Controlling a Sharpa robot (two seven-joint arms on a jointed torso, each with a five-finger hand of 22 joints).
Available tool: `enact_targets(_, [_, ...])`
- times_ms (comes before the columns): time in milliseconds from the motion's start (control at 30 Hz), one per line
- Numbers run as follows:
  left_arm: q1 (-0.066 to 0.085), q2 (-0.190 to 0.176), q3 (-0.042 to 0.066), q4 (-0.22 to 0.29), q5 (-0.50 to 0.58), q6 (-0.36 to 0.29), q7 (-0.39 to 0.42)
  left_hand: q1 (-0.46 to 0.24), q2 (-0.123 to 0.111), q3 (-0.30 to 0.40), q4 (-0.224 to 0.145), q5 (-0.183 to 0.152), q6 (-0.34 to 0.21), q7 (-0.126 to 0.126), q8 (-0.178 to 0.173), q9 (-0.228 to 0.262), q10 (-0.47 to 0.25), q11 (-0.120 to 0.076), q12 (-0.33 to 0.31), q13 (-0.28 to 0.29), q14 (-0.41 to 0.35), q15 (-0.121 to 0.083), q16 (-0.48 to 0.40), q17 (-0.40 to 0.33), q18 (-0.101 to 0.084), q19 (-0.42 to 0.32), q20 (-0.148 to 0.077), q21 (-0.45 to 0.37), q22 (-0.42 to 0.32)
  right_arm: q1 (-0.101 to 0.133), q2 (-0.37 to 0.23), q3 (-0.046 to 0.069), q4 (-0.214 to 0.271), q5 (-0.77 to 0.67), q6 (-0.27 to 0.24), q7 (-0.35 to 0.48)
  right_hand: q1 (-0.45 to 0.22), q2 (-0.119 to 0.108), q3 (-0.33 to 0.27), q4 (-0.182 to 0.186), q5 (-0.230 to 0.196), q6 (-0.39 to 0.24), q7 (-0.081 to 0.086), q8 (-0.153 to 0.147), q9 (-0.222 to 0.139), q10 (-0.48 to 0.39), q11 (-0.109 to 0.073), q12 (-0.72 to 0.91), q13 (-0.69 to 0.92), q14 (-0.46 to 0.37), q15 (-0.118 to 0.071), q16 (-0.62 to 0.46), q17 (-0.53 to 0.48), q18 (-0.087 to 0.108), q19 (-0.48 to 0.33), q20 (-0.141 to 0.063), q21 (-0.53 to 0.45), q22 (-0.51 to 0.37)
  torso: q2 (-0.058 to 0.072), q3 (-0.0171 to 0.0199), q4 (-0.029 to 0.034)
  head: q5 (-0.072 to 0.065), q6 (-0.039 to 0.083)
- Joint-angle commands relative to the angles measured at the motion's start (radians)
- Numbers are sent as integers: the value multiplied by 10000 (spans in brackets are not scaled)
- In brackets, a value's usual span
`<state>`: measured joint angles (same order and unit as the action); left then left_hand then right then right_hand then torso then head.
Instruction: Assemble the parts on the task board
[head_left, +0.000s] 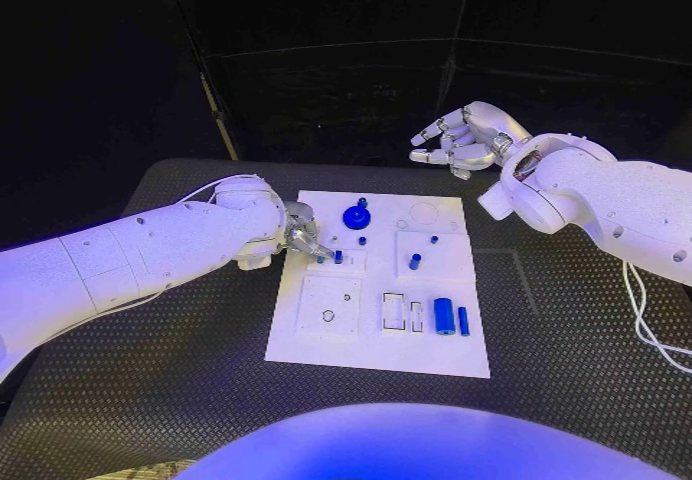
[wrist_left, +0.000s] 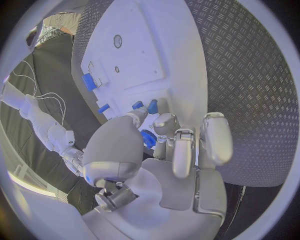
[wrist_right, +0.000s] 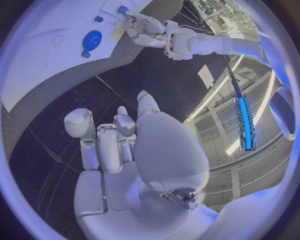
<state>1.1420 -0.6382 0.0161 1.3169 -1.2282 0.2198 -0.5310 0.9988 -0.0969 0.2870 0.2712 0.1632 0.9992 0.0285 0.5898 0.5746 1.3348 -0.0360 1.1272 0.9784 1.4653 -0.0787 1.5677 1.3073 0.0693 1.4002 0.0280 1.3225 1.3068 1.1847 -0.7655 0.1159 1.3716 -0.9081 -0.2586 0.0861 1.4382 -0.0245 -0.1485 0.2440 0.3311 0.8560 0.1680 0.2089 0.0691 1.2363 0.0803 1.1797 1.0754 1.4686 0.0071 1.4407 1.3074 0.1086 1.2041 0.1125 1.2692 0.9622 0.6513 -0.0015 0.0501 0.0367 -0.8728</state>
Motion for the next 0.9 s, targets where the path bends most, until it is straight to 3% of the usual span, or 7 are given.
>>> enact_targets(33, [17, -31, 94, 89, -38, -512, -6, -121, 20, -406, 159, -14, 49, 5, 49, -25, 51, -12, 11, -18, 1055, -75, 31, 2635, 31, 47, -18, 15, 3, 16, 5, 6, 13, 19, 28, 66, -2, 114, -40, 3, 26, 14, -40, 37, -9, -24, -38, -28, -9, 525, -67, -51, 415, 131, -40, -23, -40, -8, -5, 8, -6, 3, 2])
enact_targets(300, [15, -81, 367, 238, 176, -1442, 96, -249, 240, -1015, 199, -1, -94, 44, 32, -78, -182, 22, -310, -424, 1055, -65, 31, 2635, 97, -115, -12, -254, -242, 14, 19, 6, 1, 19, 25, 75, -2, 114, -40, 3, 26, 14, -40, 37, -9, -24, -38, -28, -9, 525, -67, -51, 415, 131, -40, -23, -40, -8, 4, 6, -3, -42, 2])
enact_targets(567, [14, -209, 577, 331, 1286, -2426, 604, 123, 437, -1786, 201, 20, -1240, 537, -485, -486, -2131, 456, -2451, -2959, 900, 254, -304, 2155, 327, -808, 230, -1302, -1197, 10, 42, 6, -30, 19, 29, 74, -2, 114, -40, 3, 26, 14, -40, 37, -9, -24, -38, -28, -9, 525, -67, -51, 415, 131, -40, -23, -40, -8, -4, 17, 0, -79, 2])
enact_targets(633, [15, -226, 594, 304, 1457, -2641, 937, 530, 460, -1920, 178, 28, -1509, 701, -602, -637, -2590, 617, -2671, -3116, 565, 397, -922, 1329, 531, -1465, 362, -2236, -2039, 9, 45, 6, -34, 19, 32, 72, -2, 114, -40, 3, 26, 14, -40, 37, -9, -24, -38, -28, -9, 525, -67, -51, 415, 131, -40, -23, -40, -8, -1, 21, 0, -98, 2])
enact_targets(733, [17, -187, 600, 212, 1672, -2990, 1814, 1642, 472, -1899, -27, 45, -1969, 1005, -889, -966, -3690, 906, -3348, -3559, -885, 679, -3112, -1233, 1042, -3415, 594, -4950, -4366, 7, 48, 6, -39, 18, 37, 66, -2, 114, -40, 3, 26, 14, -40, 37, -9, -24, -38, -28, -9, 525, -67, -51, 415, 131, -40, -23, -40, -8, -2, 24, -2, -112, 2])
enact_targets(800, [19, -108, 542, 115, 1688, -3322, 2726, 2665, 511, -1674, -301, 60, -2218, 1294, -1178, -1286, -4505, 1183, -4051, -4060, -2334, 872, -5134, -3324, 1013, -3890, 803, -5636, -4768, 7, 53, 5, -41, 15, 40, 63, -2, 114, -40, 3, 26, 14, -40, 37, -9, -24, -38, -28, -9, 525, -67, -51, 415, 131, -40, -23, -40, -8, -5, 23, -5, -125, 2])
enact_targets(900, [20, 82, 389, -69, 1173, -3817, 4201, 4294, 351, -1012, -923, 51, -2057, 1363, -1724, -1929, -4749, 1261, -5282, -5168, -3286, 1028, -6926, -5081, 1125, -4050, 939, -6341, -5261, 6, 63, 5, -39, 9, 46, 63, -22, 124, -56, 15, 27, -2, -36, 33, -12, -27, -35, -29, -13, 524, -65, -56, 410, 132, -43, -23, -46, -16, 11, 5, -13, -165, 23])
